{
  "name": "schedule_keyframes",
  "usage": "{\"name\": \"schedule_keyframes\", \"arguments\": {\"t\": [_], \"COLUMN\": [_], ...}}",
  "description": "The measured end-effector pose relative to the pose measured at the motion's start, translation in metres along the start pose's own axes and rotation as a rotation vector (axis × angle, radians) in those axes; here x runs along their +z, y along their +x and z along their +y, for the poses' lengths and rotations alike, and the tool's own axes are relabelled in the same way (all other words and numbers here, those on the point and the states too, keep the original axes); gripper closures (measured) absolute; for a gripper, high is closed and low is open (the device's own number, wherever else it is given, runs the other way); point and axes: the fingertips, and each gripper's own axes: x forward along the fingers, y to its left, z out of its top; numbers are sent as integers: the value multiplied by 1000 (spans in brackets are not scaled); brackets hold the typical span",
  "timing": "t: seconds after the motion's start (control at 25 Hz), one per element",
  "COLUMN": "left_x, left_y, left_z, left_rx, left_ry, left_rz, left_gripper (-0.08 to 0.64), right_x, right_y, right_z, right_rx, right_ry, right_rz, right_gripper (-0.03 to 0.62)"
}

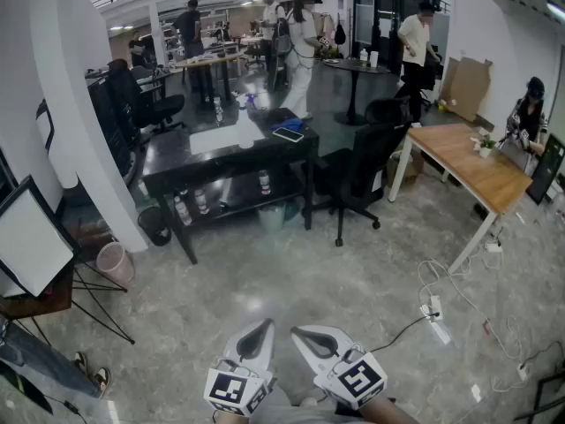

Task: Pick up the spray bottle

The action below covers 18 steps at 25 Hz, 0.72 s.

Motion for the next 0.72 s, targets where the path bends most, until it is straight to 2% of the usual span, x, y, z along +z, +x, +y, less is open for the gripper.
{"name": "schedule_keyframes", "arguments": {"t": [0.36, 0.56, 0.72], "left_x": [-5, -6, 6], "left_y": [11, 32, 65], "left_z": [13, 46, 80], "left_rx": [25, 43, 47], "left_ry": [-11, -35, -38], "left_rz": [15, 32, 23], "left_gripper": [560, 560, 560], "right_x": [-6, -10, 0], "right_y": [19, 49, 80], "right_z": [-14, -30, -62], "right_rx": [29, 52, 38], "right_ry": [19, 12, 74], "right_rz": [8, 29, -9], "right_gripper": [592, 592, 591]}}
